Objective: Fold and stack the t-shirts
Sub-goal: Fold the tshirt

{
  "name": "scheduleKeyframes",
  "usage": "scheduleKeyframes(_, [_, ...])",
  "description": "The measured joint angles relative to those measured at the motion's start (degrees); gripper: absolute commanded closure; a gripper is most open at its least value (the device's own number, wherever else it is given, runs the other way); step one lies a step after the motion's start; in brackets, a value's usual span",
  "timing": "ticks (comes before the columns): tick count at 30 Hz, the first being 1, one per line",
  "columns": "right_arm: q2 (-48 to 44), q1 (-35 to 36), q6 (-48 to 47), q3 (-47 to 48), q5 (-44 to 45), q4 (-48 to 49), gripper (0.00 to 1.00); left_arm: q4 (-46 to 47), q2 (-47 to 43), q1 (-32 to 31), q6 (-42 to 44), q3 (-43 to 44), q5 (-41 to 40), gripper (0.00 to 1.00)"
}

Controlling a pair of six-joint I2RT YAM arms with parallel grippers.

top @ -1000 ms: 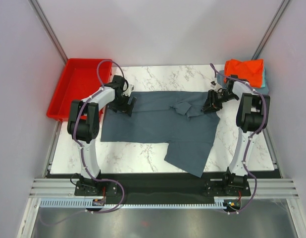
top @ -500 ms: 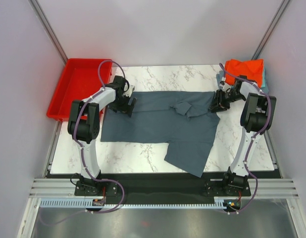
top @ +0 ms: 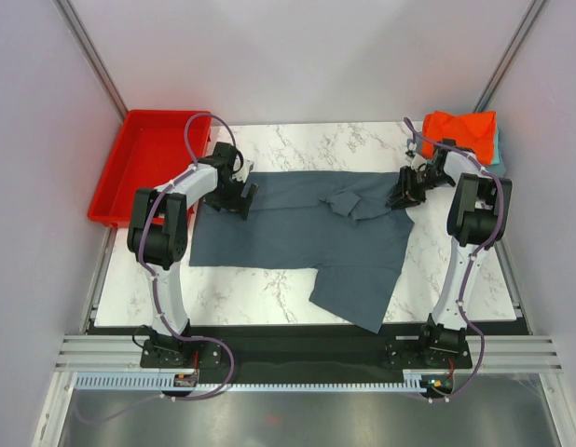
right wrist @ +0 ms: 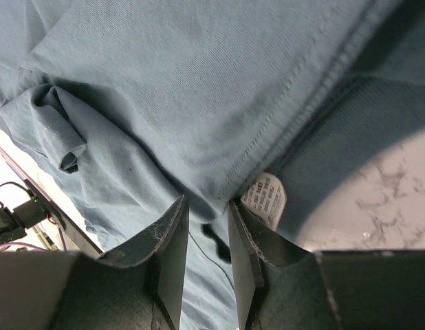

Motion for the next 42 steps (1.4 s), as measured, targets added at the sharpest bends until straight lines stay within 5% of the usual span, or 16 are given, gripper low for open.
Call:
scheduleKeyframes(5, [0.39, 0.31, -0.24, 0.72, 0.09, -0.13, 0.73, 0.0, 0.0, -0.26, 0.0, 0.0, -0.2, 0.01])
scheduleKeyframes(9, [0.68, 0.31, -0.5, 0.87, 0.42, -0.09, 0.99, 0.0, 0.0, -0.39, 0.02, 0.0, -0.31, 0.01])
scheduleKeyframes(42, [-3.89, -4.2, -2.4, 2.47, 11.19, -1.29, 0.98, 0.07, 0.02, -0.96, 0.0, 0.07, -0.15, 0.01])
